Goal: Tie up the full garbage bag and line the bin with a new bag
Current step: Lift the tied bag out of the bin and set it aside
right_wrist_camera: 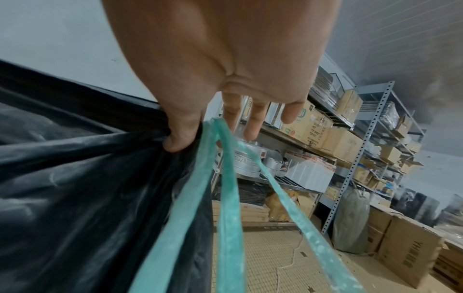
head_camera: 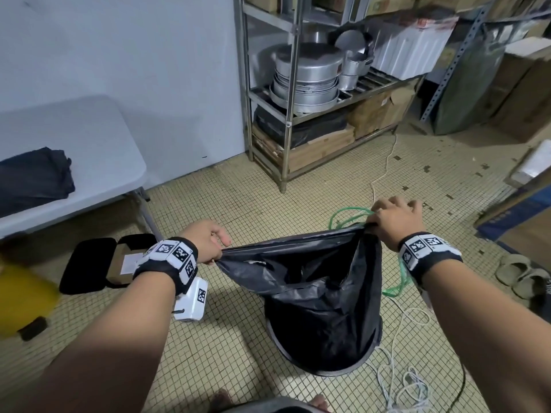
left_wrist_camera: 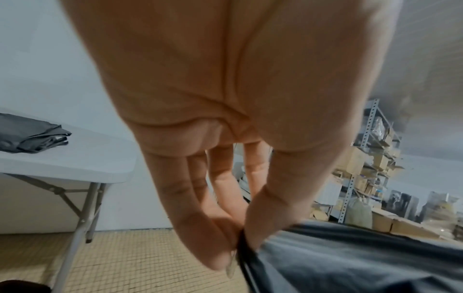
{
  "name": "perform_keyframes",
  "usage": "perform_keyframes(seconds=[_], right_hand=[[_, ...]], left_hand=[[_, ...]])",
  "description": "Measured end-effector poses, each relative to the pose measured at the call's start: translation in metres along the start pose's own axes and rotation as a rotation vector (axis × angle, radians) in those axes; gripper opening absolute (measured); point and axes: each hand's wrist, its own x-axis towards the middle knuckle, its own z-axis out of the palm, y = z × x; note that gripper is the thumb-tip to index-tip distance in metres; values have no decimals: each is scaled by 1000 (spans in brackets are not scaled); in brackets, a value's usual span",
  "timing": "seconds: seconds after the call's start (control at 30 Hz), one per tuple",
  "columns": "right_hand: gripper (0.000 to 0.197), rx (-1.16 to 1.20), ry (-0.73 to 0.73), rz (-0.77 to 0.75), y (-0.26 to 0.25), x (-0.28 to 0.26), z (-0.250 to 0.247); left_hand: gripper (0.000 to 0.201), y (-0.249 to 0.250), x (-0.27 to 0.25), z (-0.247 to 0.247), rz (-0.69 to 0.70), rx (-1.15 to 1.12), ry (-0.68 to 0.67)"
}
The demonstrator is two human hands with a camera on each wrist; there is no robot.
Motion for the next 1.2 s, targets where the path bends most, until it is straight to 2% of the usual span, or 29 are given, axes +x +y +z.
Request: perform_keyframes(seconds=[0.1,0.17,0.23,0.33,0.37,0.47,0.67,0.87,1.03,1.13,1.2], right_hand=[[26,-12,-2,85,-2,-1,-1],[25,-5,-43,134,-3,-1,-1],[26,-14,-68,147,-5,-1,-2],[24,-19,-65,149,-12,2,-4],[22,-20,-67,154,-15,3,-5],[18,-27,-91,182,-18,5,-5],[19,-34,-139,243,-9,11,-1],[24,-25,-128,170,-15,21,-1],[22,7,-97,165,-19,29,0],[24,15,-107,120,-21,31,0],[38,55,-105,36,-26,32,-2]], left_hand=[[27,-20,1,-1,-8,132,96],[26,-28,2,4,-51,8,76],[14,-27,-3,14,-120,-197,-22],[52,-20,-10,36,-114,-239,-154],[57,-20,-12,44,-86,-208,-165],[42,-23,-8,59,-96,-217,-94],[42,-49,7,32,-178,-165,-14],[31,-65,18,-16,-139,-175,90],[21,-66,22,-14,-220,-350,172],[34,-62,21,-6,-266,-466,109],[44,-58,20,-4,-258,-489,82]])
